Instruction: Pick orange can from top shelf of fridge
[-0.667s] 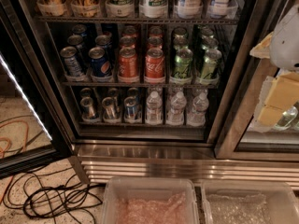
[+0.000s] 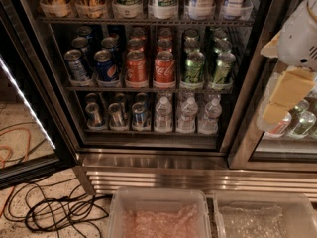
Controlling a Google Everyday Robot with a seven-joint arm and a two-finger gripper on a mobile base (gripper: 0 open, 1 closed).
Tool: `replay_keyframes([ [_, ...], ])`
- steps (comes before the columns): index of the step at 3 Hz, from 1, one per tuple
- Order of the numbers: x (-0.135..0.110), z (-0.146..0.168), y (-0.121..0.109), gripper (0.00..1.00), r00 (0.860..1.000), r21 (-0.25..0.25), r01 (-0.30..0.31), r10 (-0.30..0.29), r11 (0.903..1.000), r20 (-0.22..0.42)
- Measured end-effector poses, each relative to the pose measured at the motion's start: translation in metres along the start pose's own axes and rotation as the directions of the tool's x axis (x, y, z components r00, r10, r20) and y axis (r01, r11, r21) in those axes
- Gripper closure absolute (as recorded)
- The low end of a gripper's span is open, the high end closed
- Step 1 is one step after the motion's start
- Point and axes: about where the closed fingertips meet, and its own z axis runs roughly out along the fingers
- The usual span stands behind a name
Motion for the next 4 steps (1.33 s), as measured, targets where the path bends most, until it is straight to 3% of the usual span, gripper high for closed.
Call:
replay_keyframes([
  [1, -0.0081, 0.0087, -0.0156, 0.00, 0.995, -0.024, -0.080, 0.082, 0.9965, 0.062],
  [2, -0.0123, 0.0138, -0.0248, 0.00, 0.984, -0.041, -0.090, 0.095, 0.9951, 0.148],
  [4, -0.0159, 0.0150, -0.0184, 0.00, 0.978, -0.041, -0.118, 0.123, 0.9922, 0.167],
])
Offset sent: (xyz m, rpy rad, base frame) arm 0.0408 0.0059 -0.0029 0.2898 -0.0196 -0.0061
